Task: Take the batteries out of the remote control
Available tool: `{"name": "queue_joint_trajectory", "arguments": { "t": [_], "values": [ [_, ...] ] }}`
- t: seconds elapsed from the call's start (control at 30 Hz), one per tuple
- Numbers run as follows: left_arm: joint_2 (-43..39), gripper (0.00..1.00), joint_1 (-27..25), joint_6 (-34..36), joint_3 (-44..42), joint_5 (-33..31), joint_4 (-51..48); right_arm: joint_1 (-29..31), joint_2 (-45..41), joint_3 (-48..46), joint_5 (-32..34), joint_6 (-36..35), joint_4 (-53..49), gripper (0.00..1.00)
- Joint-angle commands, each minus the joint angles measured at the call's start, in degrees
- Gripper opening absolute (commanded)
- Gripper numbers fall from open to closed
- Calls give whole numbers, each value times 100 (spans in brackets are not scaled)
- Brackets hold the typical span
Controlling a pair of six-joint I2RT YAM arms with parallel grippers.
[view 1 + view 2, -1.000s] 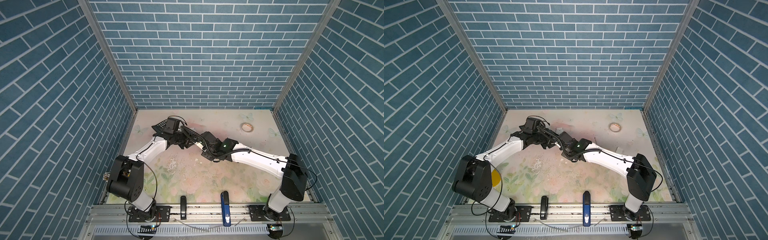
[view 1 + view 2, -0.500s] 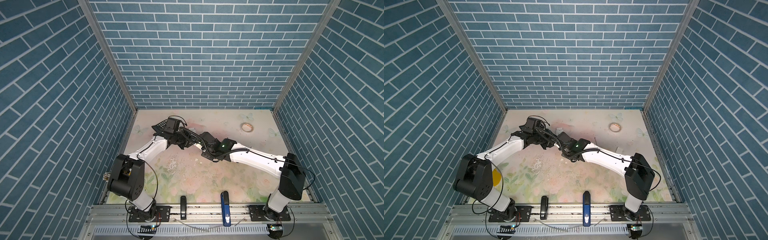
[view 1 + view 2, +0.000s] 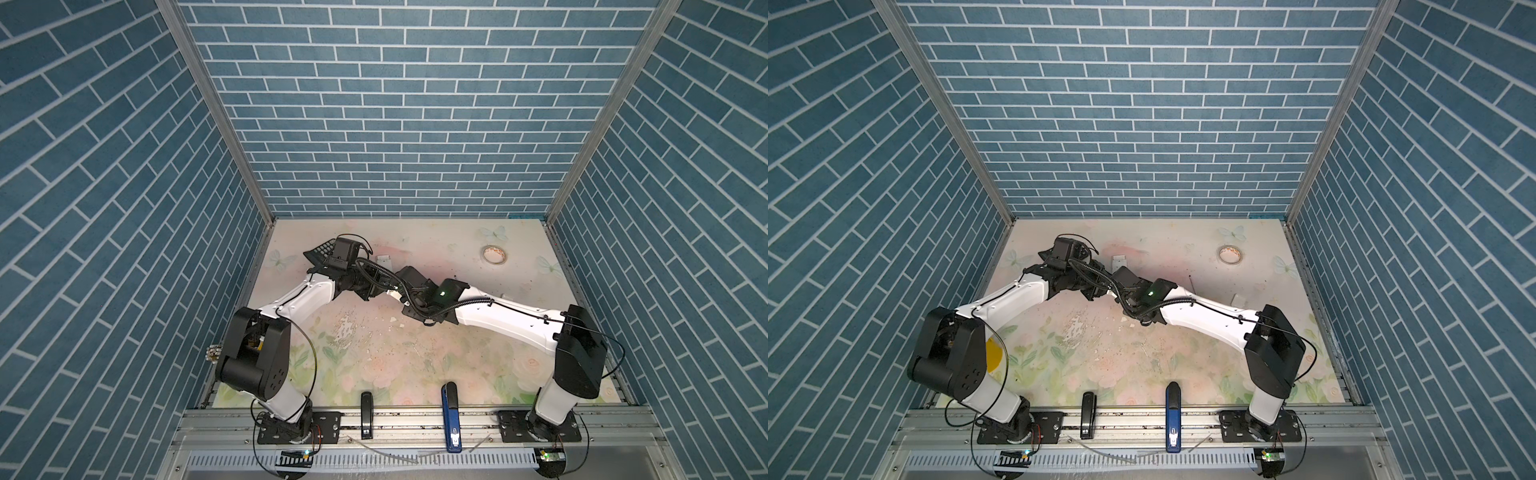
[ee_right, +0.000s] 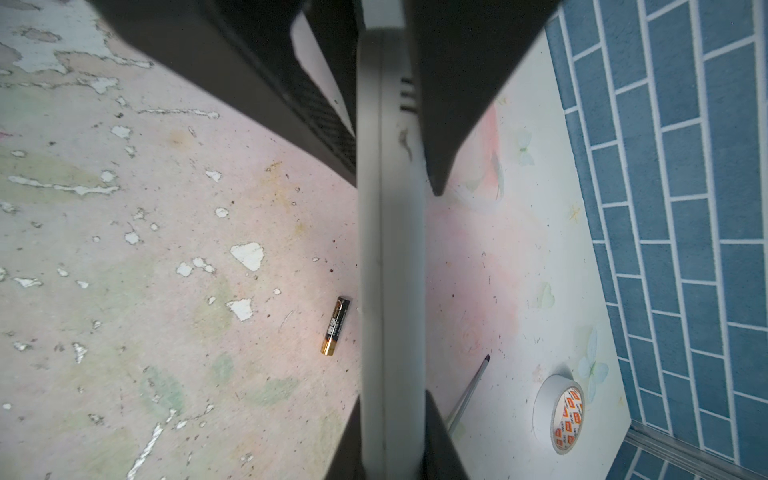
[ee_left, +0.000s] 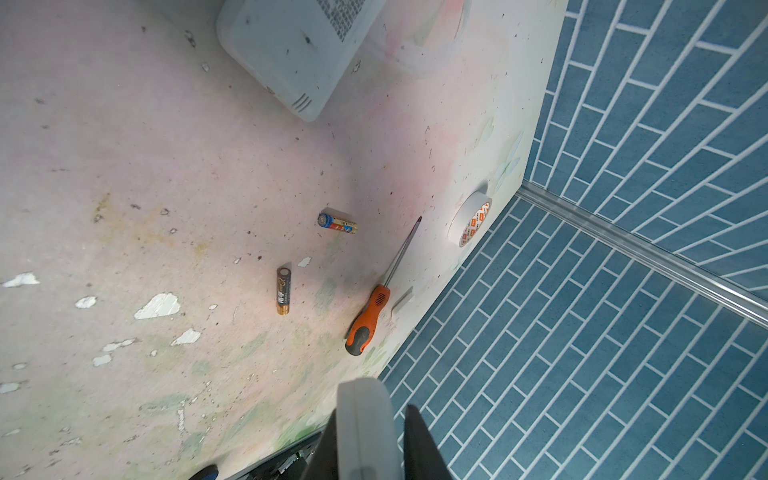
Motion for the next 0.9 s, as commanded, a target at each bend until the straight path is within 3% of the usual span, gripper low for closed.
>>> {"name": "queue_joint_trajectory", "arguments": {
  "t": [0.0,0.13,0.53,0.87],
  "values": [
    [-144,0,-65,264,-92,318,749,-1,28,380,-303,396,265,0],
    [-138,0,-62,95,-158,327,1034,5,-40,361,-217,436,331,0],
    [-203,0,6,127,-133,376,1212,-4,-70,356,-72,380,416,26],
    [-295,0,56,281,-147,396,1003,-4,-138,318,63,301,484,40]
  ]
}}
